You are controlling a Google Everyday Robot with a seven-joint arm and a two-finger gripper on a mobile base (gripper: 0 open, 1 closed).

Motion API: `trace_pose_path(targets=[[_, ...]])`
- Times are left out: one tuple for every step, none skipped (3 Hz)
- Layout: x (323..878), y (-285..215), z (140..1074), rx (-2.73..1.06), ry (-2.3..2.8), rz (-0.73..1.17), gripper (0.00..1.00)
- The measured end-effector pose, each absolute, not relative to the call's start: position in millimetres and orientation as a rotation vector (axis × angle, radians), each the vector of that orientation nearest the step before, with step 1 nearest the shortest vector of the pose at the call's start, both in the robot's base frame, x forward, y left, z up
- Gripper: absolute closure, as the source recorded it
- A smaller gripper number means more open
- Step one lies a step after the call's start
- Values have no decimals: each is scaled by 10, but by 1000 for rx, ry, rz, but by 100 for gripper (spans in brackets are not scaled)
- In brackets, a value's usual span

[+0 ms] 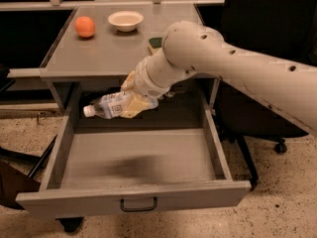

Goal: Pick blue plastic bottle from top drawer and place on counter

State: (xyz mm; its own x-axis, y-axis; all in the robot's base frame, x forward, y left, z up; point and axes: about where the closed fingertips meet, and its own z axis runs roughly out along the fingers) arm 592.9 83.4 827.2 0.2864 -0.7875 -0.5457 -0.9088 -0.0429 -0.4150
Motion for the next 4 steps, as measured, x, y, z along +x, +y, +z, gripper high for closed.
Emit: trace_pose_path(targets=[[6172, 930, 8501, -1858, 1454, 172, 100], [6787, 1043, 8870, -1834, 1348, 62, 100], [7476, 1039, 9165, -1741, 1313, -22, 100], [8015, 927, 9232, -1653, 1354, -55, 100]])
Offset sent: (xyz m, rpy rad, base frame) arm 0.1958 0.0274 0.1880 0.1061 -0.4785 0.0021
